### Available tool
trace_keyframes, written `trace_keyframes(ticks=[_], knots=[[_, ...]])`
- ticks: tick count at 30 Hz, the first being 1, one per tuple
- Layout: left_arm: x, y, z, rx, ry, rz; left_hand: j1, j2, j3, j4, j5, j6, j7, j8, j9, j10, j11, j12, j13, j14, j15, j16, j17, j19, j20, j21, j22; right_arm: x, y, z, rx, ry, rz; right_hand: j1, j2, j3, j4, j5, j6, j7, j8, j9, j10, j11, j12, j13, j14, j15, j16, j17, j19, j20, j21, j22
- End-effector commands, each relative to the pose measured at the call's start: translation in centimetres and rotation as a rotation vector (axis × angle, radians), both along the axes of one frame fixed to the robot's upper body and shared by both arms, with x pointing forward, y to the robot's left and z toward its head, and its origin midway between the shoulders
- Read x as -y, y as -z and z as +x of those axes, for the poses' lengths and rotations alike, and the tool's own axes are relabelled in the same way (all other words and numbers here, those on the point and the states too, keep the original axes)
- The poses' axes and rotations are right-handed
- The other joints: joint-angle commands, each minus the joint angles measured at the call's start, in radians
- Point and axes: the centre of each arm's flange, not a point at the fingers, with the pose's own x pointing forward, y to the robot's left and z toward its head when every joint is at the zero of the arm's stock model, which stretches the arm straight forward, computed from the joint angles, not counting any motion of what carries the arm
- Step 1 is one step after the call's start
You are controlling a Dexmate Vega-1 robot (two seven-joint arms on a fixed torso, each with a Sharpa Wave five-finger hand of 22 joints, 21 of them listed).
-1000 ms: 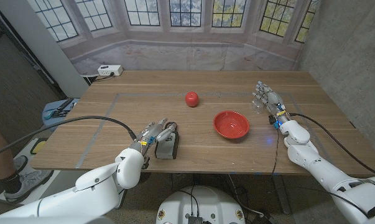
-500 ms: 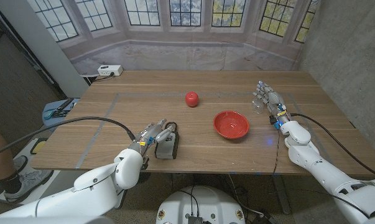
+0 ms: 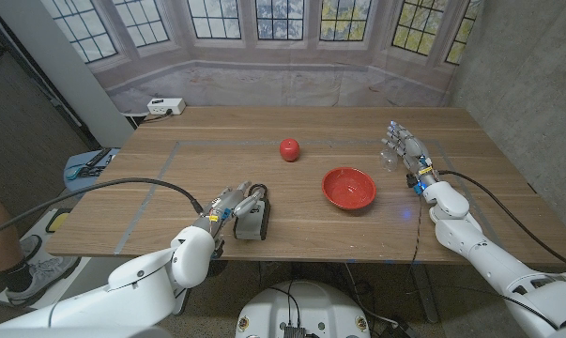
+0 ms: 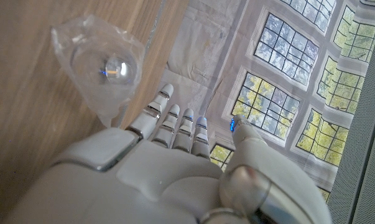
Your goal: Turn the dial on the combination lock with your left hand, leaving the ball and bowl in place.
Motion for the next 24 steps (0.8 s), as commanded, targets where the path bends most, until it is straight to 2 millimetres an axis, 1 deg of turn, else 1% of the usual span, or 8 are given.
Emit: trace_keyframes(ticks=[1,4,6,8,10,16,24], knots=[[-0.10,0.22,-0.20,-0.009,0.001,-0.012,0.005,-0.006,-0.002,-0.002,0.006,0.003,0.005,-0.003,0.002,0.010,0.005,0.003,0.002,0.010,-0.002,-0.001,0.001,-0.002,0.000,0.000,0.002,-0.30,-0.37,0.09,0.000,-0.002,-0.010,-0.006,0.000,0.004,0.006,-0.006,-0.003,-0.005,0.000,0.004,-0.003,-0.003,0.004,0.002,-0.005,-0.050,0.008,0.005,0.003,-0.042,0.003,0.005],[-0.14,0.24,-0.19,-0.010,0.003,-0.015,0.005,-0.006,-0.002,-0.002,0.006,0.003,0.006,-0.003,0.002,0.010,0.005,0.003,0.002,0.010,-0.002,-0.001,0.001,-0.002,0.000,-0.001,0.002,-0.30,-0.43,0.05,0.001,0.000,-0.011,-0.006,0.000,0.004,0.006,-0.006,-0.003,-0.001,0.001,0.004,-0.001,0.001,0.004,0.002,-0.004,-0.047,0.008,0.005,0.006,-0.039,0.005,0.005],[-0.17,0.27,-0.18,-0.012,0.003,-0.016,0.005,-0.006,-0.002,-0.002,0.006,0.003,0.006,-0.003,0.002,0.009,0.003,0.003,0.002,0.010,-0.002,-0.001,0.001,-0.002,0.000,-0.001,0.002,-0.31,-0.47,0.02,0.001,0.001,-0.013,-0.006,0.000,0.004,0.005,-0.006,-0.003,-0.004,0.001,0.004,-0.003,-0.002,0.004,0.002,-0.005,-0.049,0.008,0.005,0.004,-0.042,0.004,0.005],[-0.18,0.30,-0.19,-0.012,0.004,-0.017,0.005,-0.006,-0.002,-0.002,0.006,0.003,0.004,-0.003,0.002,0.010,0.007,0.003,0.002,0.010,-0.002,-0.001,0.001,-0.002,0.000,-0.001,0.002,-0.34,-0.50,-0.01,0.001,0.002,-0.016,-0.006,0.000,0.004,0.005,-0.006,-0.003,-0.001,0.001,0.004,-0.002,0.001,0.004,0.002,-0.004,-0.047,0.008,0.005,0.006,-0.039,0.005,0.005],[-0.19,0.33,-0.19,-0.016,0.006,-0.019,0.005,-0.006,-0.003,-0.002,0.006,0.003,0.003,-0.003,0.002,0.010,0.003,0.003,0.002,0.010,-0.001,-0.001,0.001,-0.002,0.000,-0.001,0.002,-0.36,-0.50,-0.03,0.000,0.001,-0.015,-0.006,0.000,0.004,0.005,-0.006,-0.003,-0.002,0.001,0.004,-0.003,-0.001,0.004,0.002,-0.005,-0.048,0.008,0.005,0.005,-0.040,0.004,0.005],[-0.17,0.29,-0.34,-0.013,0.010,-0.019,0.005,-0.006,-0.003,-0.002,0.006,0.004,0.004,-0.003,0.002,0.009,0.007,0.002,0.002,0.010,-0.001,-0.001,0.001,-0.001,0.000,0.000,0.002,-0.52,-0.42,-0.13,-0.005,0.002,-0.021,-0.004,0.003,0.007,0.004,-0.005,-0.003,-0.001,0.001,0.004,-0.003,0.000,0.004,0.002,-0.004,-0.048,0.008,0.004,0.006,-0.038,0.005,0.005],[0.09,0.36,-0.79,-0.012,0.018,-0.023,0.005,-0.006,-0.003,-0.002,0.007,0.003,0.004,-0.003,0.002,0.011,0.002,0.002,0.002,0.010,-0.003,-0.001,0.001,0.000,0.000,0.000,0.002,-0.60,-0.28,-0.25,-0.005,-0.001,-0.021,-0.004,0.003,0.008,0.005,-0.005,-0.003,-0.001,0.001,0.004,-0.003,0.000,0.004,0.002,-0.004,-0.049,0.008,0.004,0.007,-0.038,0.005,0.005]])
